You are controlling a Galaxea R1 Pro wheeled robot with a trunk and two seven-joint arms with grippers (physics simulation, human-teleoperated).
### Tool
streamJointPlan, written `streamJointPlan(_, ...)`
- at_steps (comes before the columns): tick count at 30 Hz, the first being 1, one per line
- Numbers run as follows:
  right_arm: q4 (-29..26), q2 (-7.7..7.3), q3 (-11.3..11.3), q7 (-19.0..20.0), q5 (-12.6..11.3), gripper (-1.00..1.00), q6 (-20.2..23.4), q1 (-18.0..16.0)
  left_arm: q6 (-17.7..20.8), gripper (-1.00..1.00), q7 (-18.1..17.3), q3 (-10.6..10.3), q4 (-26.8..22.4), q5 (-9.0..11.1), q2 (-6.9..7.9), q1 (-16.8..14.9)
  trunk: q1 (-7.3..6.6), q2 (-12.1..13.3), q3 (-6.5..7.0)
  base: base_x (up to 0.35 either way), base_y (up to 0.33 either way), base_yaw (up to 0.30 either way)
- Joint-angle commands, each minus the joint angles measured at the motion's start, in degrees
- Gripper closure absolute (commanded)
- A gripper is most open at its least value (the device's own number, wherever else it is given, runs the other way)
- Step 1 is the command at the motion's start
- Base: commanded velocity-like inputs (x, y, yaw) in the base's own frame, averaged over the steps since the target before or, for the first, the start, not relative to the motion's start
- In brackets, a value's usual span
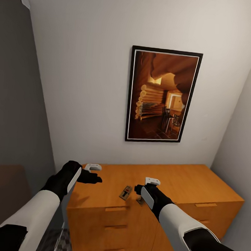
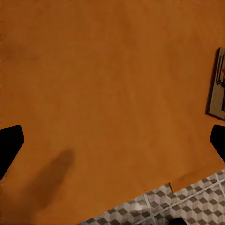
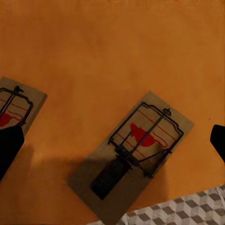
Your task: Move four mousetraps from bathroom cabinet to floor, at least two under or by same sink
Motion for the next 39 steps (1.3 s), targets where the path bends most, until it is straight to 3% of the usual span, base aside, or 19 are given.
streamJointPlan(1,-0.1,0.0,0.3,-0.4,-0.2,-1.0,0.3,0.0,0.2,-1.0,-0.2,-0.1,0.0,-0.2,0.02,0.0,0.04,0.0,-0.03,0.222,0.0,0.0)
streamJointPlan(12,-0.1,0.0,0.3,-0.4,-0.3,-1.0,0.3,0.0,0.2,-1.0,-0.3,0.0,-0.3,-0.2,0.07,0.0,0.04,0.0,-0.03,0.193,0.0,0.0)
streamJointPlan(39,1.0,0.0,-0.3,-0.8,-0.8,-1.0,-2.4,0.0,0.2,-1.0,-0.2,0.0,0.0,-0.2,0.07,0.0,0.04,0.0,-0.03,0.013,0.0,0.0)
